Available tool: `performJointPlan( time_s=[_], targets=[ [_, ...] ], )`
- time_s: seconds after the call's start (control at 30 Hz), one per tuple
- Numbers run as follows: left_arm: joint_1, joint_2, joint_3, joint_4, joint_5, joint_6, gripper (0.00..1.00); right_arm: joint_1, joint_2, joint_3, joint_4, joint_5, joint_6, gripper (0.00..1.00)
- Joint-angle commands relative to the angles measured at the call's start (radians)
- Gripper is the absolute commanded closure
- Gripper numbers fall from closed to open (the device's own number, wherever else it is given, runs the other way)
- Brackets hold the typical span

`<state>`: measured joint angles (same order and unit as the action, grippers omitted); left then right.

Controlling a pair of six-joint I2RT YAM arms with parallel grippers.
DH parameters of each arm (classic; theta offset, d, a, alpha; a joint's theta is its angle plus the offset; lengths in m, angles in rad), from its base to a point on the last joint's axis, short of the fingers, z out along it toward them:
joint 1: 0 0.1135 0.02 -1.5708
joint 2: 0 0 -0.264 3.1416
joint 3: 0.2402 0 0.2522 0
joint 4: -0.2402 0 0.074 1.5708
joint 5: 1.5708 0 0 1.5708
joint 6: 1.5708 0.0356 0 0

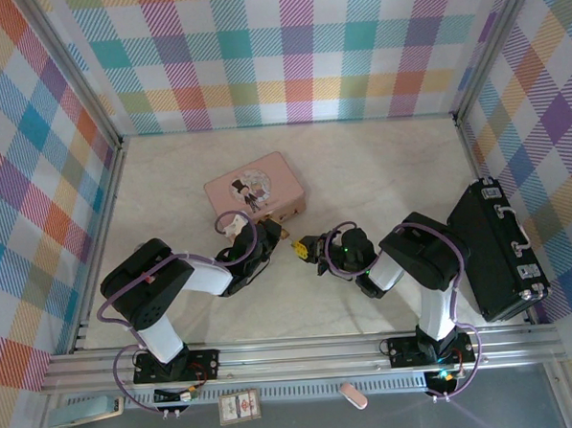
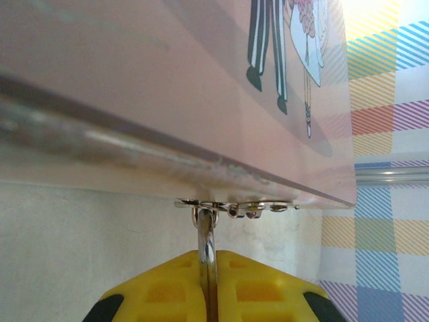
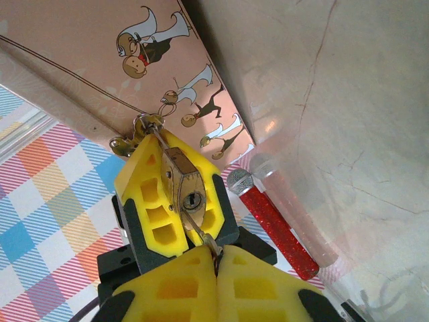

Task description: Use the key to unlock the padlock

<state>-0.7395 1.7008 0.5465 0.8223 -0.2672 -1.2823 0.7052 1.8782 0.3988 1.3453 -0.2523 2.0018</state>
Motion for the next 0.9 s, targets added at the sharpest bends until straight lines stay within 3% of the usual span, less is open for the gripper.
performJointPlan(
  time_s=[0.0, 0.87],
  targets=[
    [-0.007, 0.010, 0.000, 0.139, 0.089, -0.115, 1.00, -0.005, 0.013, 0.011, 0.022, -0.011, -0.001, 1.00],
    [-0.015, -0.006, -0.005, 0.125, 0.098, -0.118, 1.00, -0.003, 0.013, 0.032, -0.018, -0.018, -0.023, 1.00]
  ],
)
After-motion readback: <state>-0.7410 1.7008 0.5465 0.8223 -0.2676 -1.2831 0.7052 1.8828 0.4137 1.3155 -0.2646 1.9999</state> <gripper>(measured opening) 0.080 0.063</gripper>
